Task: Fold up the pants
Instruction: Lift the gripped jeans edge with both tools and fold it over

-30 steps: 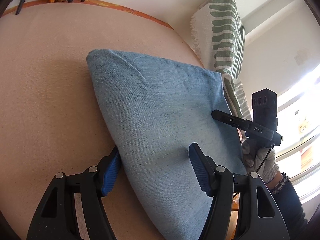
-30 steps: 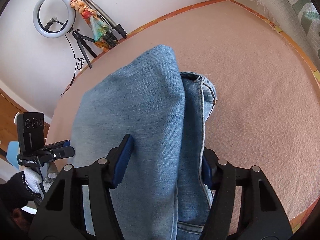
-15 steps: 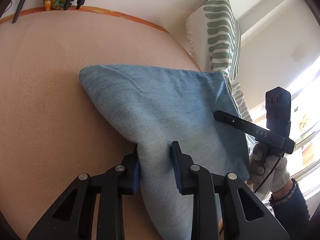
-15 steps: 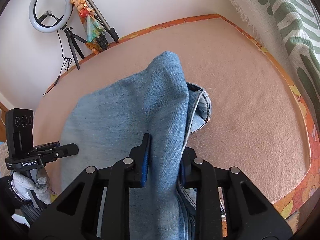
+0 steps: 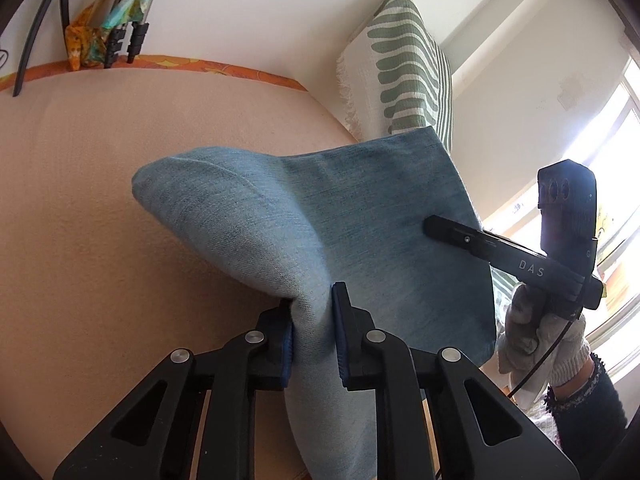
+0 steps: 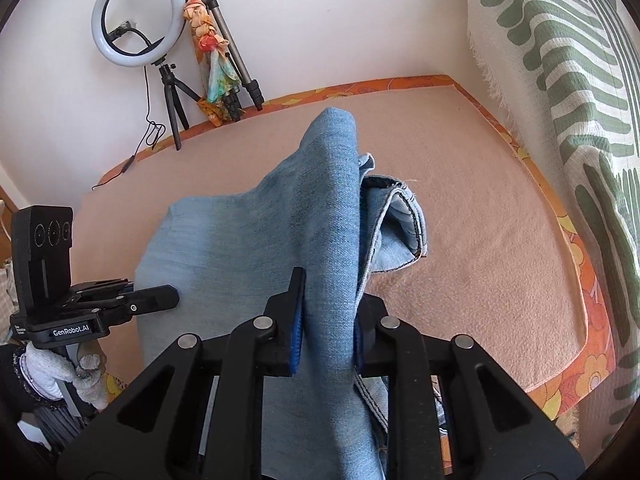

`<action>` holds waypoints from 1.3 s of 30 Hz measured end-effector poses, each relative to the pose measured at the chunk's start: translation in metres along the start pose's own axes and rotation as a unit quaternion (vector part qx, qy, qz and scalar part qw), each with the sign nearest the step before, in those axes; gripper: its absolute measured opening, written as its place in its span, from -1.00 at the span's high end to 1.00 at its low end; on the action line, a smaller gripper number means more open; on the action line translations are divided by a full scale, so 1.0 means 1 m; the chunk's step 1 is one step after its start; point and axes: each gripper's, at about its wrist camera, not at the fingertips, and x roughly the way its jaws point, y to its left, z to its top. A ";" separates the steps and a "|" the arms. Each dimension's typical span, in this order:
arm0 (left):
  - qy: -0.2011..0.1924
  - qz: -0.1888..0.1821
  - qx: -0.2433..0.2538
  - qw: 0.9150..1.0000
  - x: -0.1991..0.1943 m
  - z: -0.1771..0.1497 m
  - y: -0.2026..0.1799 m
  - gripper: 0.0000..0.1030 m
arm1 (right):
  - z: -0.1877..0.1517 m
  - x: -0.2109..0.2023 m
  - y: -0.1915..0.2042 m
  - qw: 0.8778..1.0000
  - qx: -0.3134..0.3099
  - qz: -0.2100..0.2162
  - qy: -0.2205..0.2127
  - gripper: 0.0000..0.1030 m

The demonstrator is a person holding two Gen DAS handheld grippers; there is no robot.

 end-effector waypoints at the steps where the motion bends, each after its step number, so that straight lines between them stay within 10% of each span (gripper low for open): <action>1: 0.000 -0.002 0.001 1.000 -0.002 0.001 -0.001 0.72 | 0.002 -0.002 0.003 1.000 -0.003 0.001 -0.003 0.61; 18: -0.056 0.002 0.055 0.997 -0.011 0.093 -0.011 0.74 | 0.097 -0.008 0.016 0.996 -0.024 -0.003 -0.081 0.64; 39: -0.081 0.036 0.055 0.995 0.069 0.238 0.062 0.74 | 0.242 0.134 -0.025 0.995 -0.017 -0.012 -0.093 0.64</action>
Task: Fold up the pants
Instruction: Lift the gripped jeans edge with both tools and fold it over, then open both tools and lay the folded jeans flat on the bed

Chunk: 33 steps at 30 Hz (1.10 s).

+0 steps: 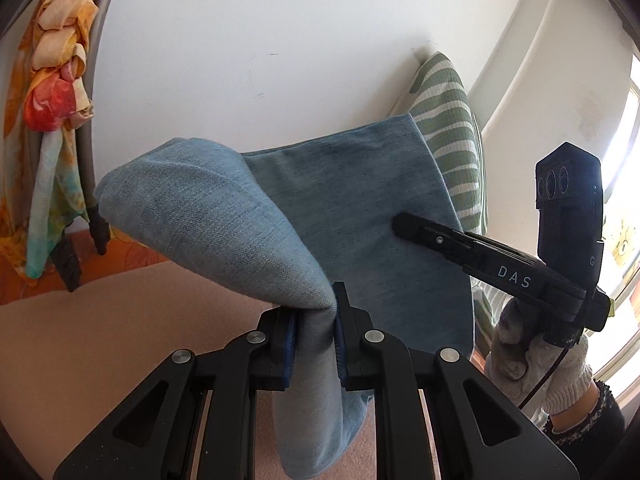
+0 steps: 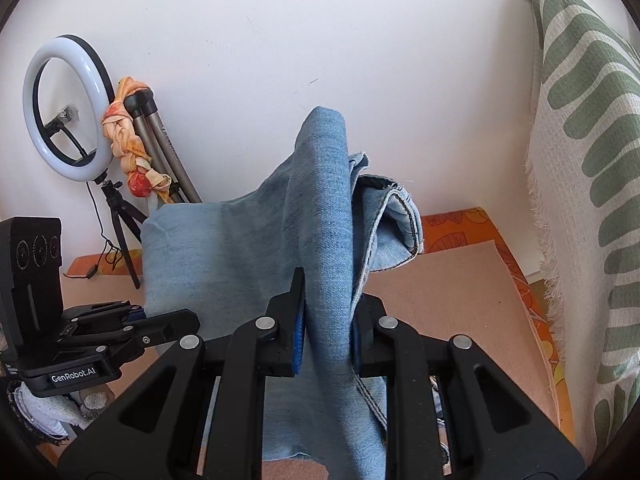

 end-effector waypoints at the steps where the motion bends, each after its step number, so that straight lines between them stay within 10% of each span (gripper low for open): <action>1: 0.000 0.002 -0.001 1.000 0.005 0.002 0.004 0.74 | 0.001 0.008 -0.003 1.000 0.003 0.000 0.002 0.64; 20: 0.045 0.097 0.001 0.994 0.072 -0.009 0.072 0.72 | -0.004 0.125 -0.052 0.997 0.006 -0.045 0.062 0.60; 33: 0.055 0.156 0.041 0.985 0.073 -0.012 0.063 0.16 | -0.007 0.110 -0.053 0.991 0.024 -0.122 0.059 -0.38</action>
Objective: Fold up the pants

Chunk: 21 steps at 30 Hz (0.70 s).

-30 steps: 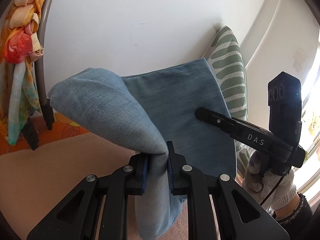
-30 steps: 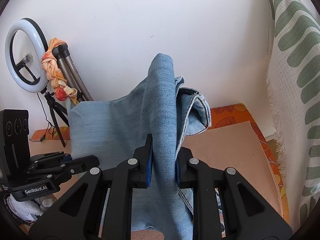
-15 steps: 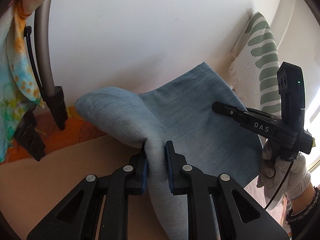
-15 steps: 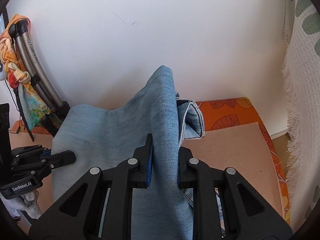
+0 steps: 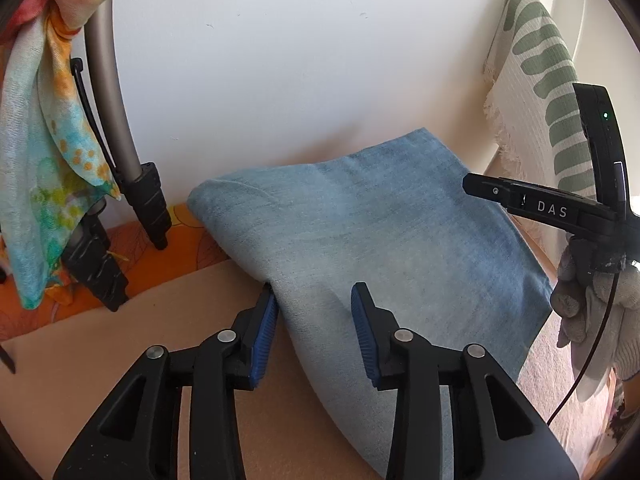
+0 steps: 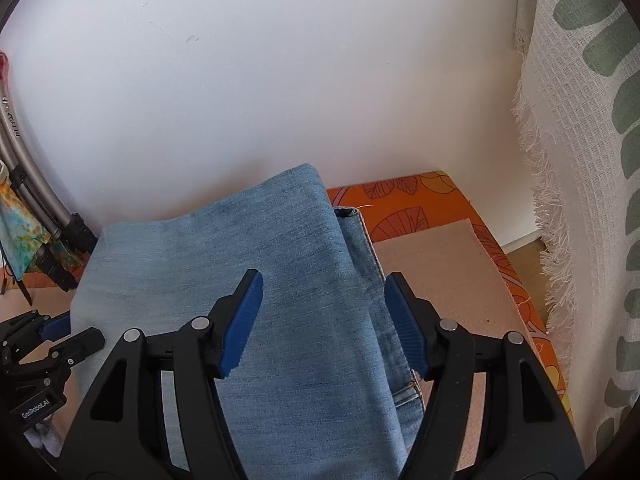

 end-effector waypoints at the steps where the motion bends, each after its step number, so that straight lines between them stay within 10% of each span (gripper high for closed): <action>1: -0.002 -0.001 -0.002 1.000 -0.003 -0.001 0.000 0.05 | -0.001 -0.004 0.002 1.000 -0.004 -0.003 0.000 -0.41; 21: -0.042 -0.018 0.006 0.999 -0.113 -0.028 -0.026 -0.35 | -0.038 -0.137 0.051 0.998 -0.032 -0.040 -0.041 -0.95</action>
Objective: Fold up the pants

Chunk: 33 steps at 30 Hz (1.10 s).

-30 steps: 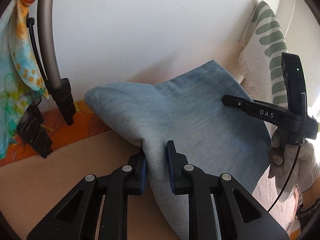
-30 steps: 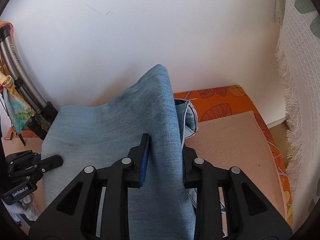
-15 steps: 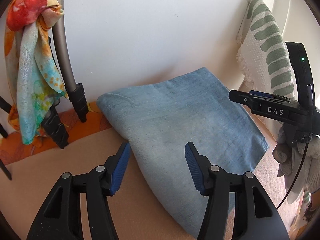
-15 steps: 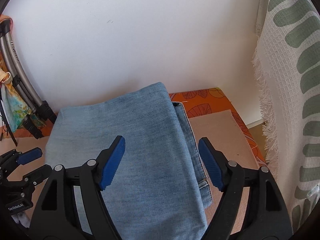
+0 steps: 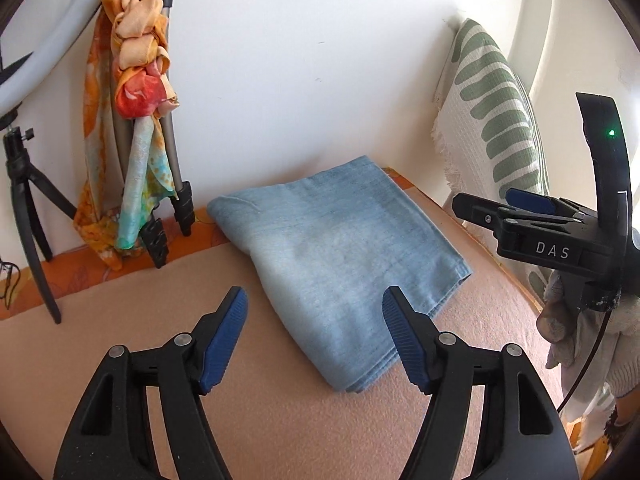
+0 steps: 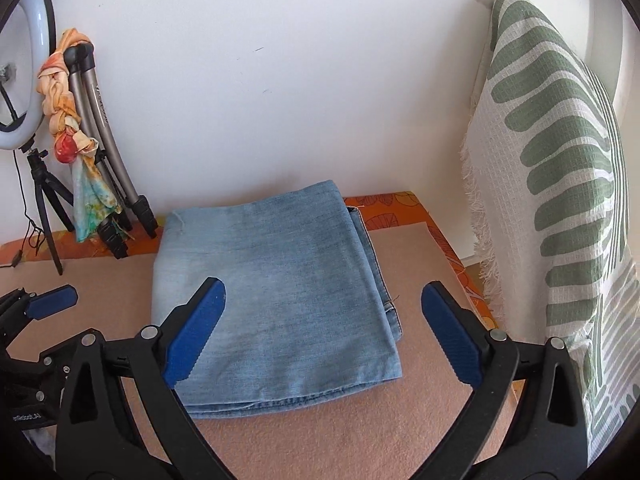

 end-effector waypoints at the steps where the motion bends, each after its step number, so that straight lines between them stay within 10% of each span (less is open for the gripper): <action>1: -0.003 -0.002 0.000 1.000 -0.009 -0.003 -0.002 -0.37 | -0.004 -0.009 0.003 1.000 0.001 0.003 -0.003 -0.95; 33: -0.079 0.013 0.026 0.996 -0.235 -0.131 -0.042 -0.62 | -0.143 -0.239 0.081 0.997 -0.004 0.008 -0.080 -1.00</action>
